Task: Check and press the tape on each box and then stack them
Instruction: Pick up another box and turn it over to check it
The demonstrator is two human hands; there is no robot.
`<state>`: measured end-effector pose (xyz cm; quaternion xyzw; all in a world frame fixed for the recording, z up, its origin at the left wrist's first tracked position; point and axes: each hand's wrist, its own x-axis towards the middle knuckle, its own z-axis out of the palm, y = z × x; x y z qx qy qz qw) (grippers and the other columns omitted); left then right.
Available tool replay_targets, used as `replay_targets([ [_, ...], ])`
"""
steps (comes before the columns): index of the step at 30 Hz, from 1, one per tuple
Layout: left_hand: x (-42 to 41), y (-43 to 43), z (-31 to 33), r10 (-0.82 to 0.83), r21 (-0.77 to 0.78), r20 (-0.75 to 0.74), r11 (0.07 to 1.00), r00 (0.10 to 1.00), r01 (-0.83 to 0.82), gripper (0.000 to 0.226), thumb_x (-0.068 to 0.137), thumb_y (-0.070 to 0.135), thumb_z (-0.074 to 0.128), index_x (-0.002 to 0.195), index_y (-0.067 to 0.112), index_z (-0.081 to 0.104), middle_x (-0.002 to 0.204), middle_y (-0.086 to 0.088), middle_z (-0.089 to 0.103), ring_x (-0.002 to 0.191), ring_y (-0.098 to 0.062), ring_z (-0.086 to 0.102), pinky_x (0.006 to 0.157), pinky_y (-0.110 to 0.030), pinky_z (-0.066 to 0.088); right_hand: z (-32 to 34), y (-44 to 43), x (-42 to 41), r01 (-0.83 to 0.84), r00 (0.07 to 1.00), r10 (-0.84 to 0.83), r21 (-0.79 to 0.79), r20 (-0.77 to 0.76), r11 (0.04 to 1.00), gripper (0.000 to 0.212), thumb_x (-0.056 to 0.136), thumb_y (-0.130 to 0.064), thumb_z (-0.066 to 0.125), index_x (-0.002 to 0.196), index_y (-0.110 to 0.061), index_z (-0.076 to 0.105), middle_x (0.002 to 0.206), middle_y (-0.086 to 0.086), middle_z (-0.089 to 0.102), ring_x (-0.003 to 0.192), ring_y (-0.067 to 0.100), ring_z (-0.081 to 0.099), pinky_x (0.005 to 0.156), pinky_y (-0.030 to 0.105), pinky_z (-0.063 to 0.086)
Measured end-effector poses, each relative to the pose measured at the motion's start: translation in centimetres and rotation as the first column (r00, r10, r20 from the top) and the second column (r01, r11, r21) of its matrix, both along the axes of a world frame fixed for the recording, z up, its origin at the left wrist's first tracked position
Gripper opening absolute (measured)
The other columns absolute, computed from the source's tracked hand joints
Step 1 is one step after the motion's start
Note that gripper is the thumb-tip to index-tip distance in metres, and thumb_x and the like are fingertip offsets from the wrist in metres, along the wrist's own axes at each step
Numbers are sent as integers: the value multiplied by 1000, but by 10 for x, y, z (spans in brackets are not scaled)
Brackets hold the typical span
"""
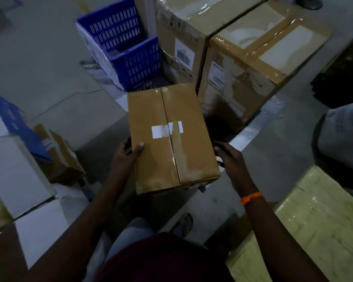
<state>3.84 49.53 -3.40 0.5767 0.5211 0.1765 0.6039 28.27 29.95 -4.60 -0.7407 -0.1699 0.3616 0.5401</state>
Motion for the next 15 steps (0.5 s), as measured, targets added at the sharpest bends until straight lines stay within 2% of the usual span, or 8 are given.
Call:
replay_targets([
  [3,19,25,14,-43,5,52,999,998,43,64,94,49,64,150,30,40,141,0,56,119,-18,60,101,-49,51,15,41,12,-60,998,60,-22,-12,998,42,99,-47,63,136,-26,63,129,1,68,116,18,66,96,41,57],
  [7,38,43,27,-68,-65,122,995,990,77,59,96,35,65,149,35,39,137,-1,59,118,-23,61,100,-51,52,37,83,8,-118,987,117,-4,-109,993,34,103,-35,58,136,-29,60,118,1,71,107,23,69,83,34,55],
  [9,38,41,31,-76,-56,143,995,987,85,58,94,29,69,144,36,41,130,3,61,116,-23,62,92,-46,55,41,88,3,-160,980,157,-13,-121,987,34,101,-26,59,135,-32,57,118,2,69,108,26,67,81,36,53],
  [11,34,40,36,-63,-12,176,998,982,66,64,91,28,74,144,37,40,131,9,57,116,-15,60,82,-34,55,45,86,2,-229,969,228,-2,-91,973,49,96,-20,65,139,-36,49,122,-1,65,109,20,62,81,34,51],
  [13,28,41,43,-11,33,215,999,977,4,72,89,23,77,148,37,37,137,12,52,117,-11,57,75,-26,54,51,85,5,-271,962,272,36,-25,962,80,83,-24,77,153,-33,39,132,-3,61,117,16,60,89,35,53],
  [14,25,43,47,34,37,231,998,972,-44,78,88,16,76,150,36,34,142,10,48,120,-15,55,76,-29,56,56,86,6,-267,964,267,66,8,962,93,78,-22,81,157,-30,34,136,-4,59,120,14,59,93,35,54],
  [15,22,46,50,71,39,255,996,964,-83,82,87,6,74,151,33,32,148,8,43,125,-20,52,79,-36,58,60,87,7,-254,967,252,107,37,961,95,78,-14,83,158,-28,32,138,-5,57,121,10,59,93,31,55],
])
